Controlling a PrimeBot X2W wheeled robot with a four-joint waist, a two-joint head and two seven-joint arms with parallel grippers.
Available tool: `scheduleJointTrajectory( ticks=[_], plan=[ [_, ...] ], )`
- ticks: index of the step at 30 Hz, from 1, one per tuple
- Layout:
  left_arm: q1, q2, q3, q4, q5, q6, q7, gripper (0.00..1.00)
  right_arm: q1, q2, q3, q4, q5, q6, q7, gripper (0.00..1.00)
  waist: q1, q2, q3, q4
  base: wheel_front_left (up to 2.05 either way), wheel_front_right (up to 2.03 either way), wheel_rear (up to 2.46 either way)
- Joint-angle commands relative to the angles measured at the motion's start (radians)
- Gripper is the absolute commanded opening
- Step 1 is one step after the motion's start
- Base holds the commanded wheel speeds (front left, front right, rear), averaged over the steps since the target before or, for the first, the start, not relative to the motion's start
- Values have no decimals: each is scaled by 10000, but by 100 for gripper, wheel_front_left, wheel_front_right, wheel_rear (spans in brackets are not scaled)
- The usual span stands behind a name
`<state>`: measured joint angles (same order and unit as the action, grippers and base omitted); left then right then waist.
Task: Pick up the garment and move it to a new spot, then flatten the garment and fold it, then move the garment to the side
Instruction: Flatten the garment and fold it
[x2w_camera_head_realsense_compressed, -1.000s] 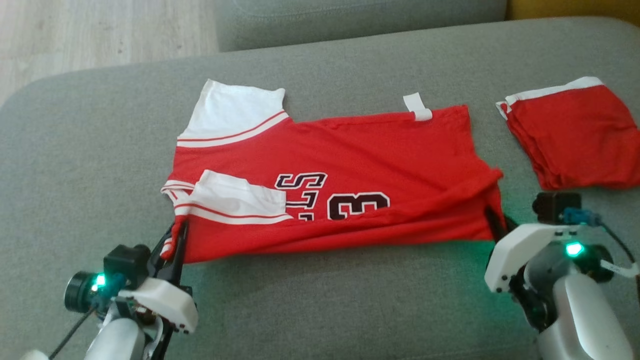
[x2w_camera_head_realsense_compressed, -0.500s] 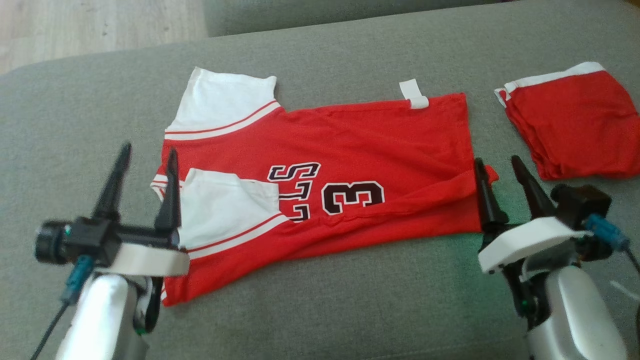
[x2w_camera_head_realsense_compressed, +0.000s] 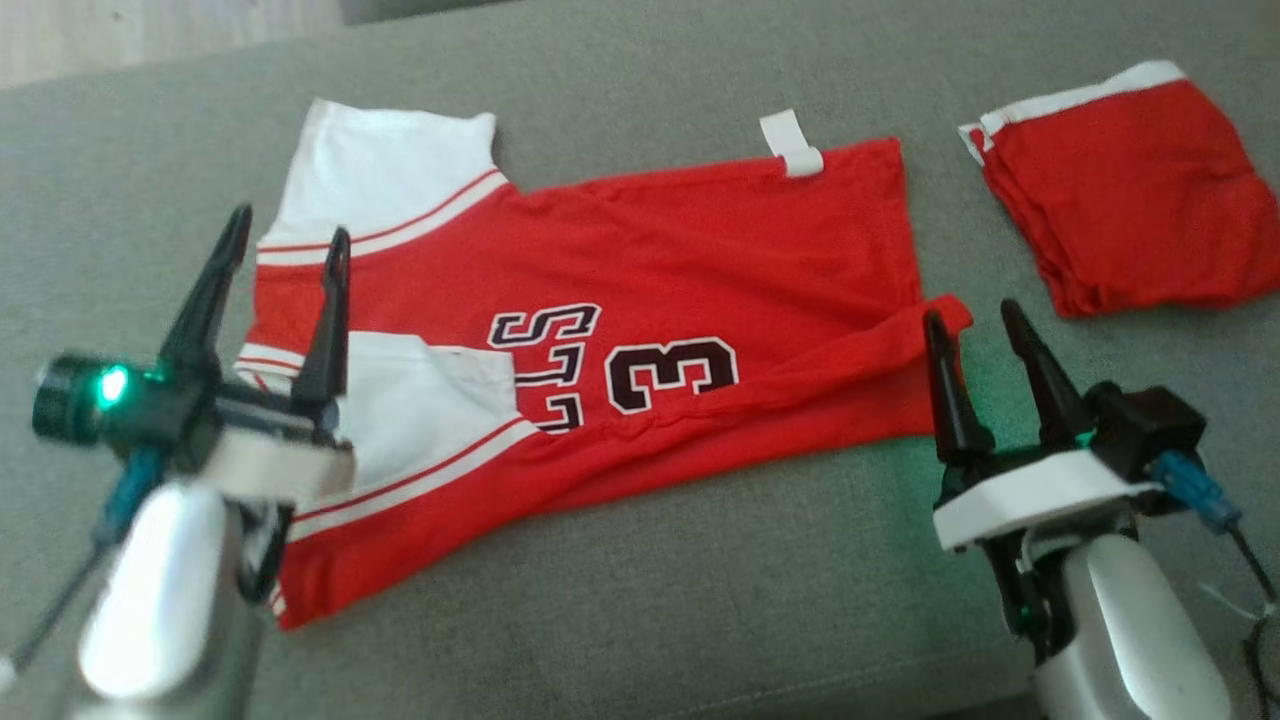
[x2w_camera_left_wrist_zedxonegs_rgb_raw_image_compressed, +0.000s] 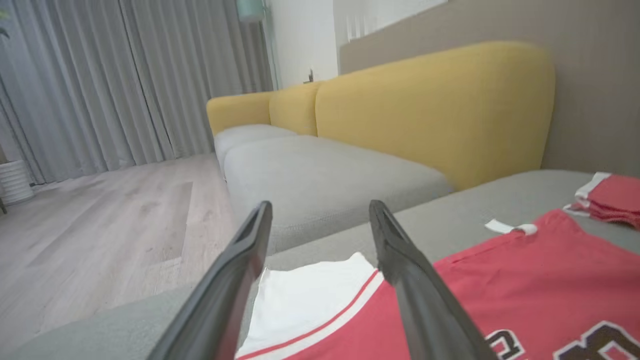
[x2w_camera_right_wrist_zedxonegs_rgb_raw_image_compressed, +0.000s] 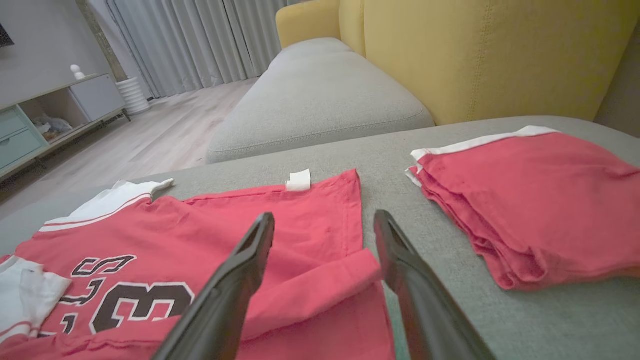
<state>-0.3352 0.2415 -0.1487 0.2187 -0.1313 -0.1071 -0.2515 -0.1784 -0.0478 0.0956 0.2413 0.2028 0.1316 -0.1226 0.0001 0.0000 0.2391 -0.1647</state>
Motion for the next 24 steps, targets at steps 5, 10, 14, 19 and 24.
scheduleJointTrajectory(
  ticks=[5,10,14,19,24],
  plan=[
    [-2764,1399,-677,1300,-124,-217,1512,100,-755,-25,264,-424,154,-9,-374,100,-1,0,1007,-599,0,0,0],
    [-4902,2653,-2905,2766,-1463,-231,3409,100,-1174,-25,416,-465,347,-9,-606,100,-1,0,1856,-953,0,0,0],
    [-6153,3348,-3933,3740,-2531,-233,4242,100,-1475,-24,656,-412,595,-9,-809,100,-1,0,2310,-1176,0,0,0],
    [-7165,3765,-4345,4902,-3041,-234,4518,100,-1754,-24,920,-271,819,-9,-1004,100,-1,0,2664,-1392,0,0,0],
    [-7844,3846,-4457,5961,-3269,-210,4640,100,-1902,-24,1021,-178,881,-9,-1116,100,-1,0,2911,-1548,0,0,0]
  ],
)
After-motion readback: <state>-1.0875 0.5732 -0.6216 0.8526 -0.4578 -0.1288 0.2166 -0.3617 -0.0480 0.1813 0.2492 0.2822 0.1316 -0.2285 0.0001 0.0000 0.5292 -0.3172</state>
